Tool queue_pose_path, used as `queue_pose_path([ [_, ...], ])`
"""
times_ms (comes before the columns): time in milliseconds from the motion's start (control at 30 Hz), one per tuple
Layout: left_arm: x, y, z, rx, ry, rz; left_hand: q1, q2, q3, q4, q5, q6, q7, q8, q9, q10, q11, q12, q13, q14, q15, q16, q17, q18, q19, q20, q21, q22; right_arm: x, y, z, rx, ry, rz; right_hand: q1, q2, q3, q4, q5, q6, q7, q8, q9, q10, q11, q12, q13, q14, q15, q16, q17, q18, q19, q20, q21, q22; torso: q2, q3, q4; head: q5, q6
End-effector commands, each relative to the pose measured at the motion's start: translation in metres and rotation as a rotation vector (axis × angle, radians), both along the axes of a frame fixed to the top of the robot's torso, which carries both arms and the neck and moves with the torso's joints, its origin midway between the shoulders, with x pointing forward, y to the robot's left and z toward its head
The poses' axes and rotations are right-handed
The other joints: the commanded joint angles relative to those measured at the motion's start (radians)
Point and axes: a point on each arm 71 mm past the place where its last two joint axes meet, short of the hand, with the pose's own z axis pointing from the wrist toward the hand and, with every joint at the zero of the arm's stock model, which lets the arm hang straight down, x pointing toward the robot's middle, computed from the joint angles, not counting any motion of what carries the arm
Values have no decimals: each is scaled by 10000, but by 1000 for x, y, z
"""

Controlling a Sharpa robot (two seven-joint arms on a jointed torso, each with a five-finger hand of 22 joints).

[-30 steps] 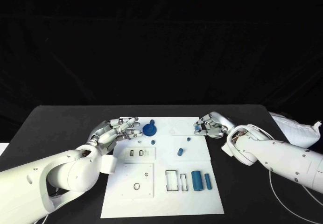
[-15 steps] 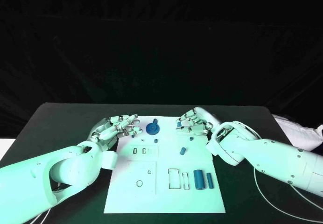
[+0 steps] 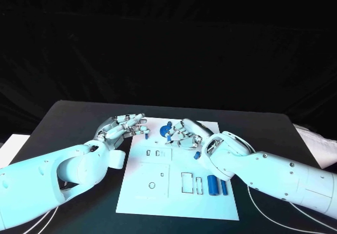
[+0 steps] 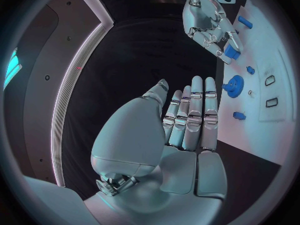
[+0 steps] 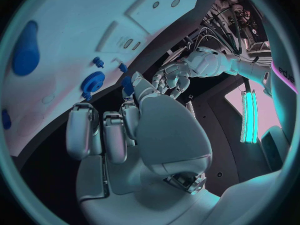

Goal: Assemble the parts on the task board

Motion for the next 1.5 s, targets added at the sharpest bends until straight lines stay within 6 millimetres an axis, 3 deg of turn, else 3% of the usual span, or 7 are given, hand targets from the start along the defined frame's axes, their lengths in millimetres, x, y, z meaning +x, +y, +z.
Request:
queue_pose_path([
  [33, -1, -3, 2, -324, -108, -141, 37, -18, 75, 1, -44, -17, 6, -29, -10, -13, 35, -22, -10, -19, 43, -37, 9, 112, 34, 2, -33, -9, -1, 5, -8, -678, 57, -399, -34, 3, 64, 21, 53, 217, -189, -37, 83, 107, -122, -91, -1580, 894, -20, -50, 1967, -28, -55, -26, -62, -26, -35, -37, 45, 51, -41],
  [333, -1, -5, 2, -372, -105, -188, 37, -18, 75, 1, -44, -17, 6, -29, -10, -13, 35, -22, -10, -19, 43, -37, 9, 112, 34, 2, -33, -9, -8, 27, -28, -1297, 435, -403, -98, -54, 78, 18, 62, 177, -165, -76, 70, 32, -104, -252, -1682, 880, -7, -84, 1907, -7, -113, -19, -115, -132, 11, 1, 22, 162, -119],
  [500, -1, -7, 2, -389, -98, -225, 37, -18, 75, 1, -44, -17, 6, -29, -10, -13, 35, -22, -10, -19, 43, -37, 9, 112, 34, 2, -33, -9, -10, 28, -33, -1498, 455, -517, -116, -69, 78, 20, 59, 173, -161, -82, 68, 25, -100, -265, -1690, 877, -4, -90, 1895, -5, -120, -17, -122, -146, 10, 6, 33, 223, -174],
  [1500, 0, -8, 2, -391, -75, -250, 32, -26, 96, -14, -44, -27, 3, -30, -10, -19, 36, -22, -10, -21, 44, -52, 24, 111, 30, 3, -34, -12, -12, 29, -43, -2320, 971, -460, -369, -339, 17, 44, -39, 49, -84, -202, 22, -85, -35, -481, -1813, 875, 49, -102, 1886, 17, -185, 27, -197, -267, 22, -9, 28, 151, -296],
])
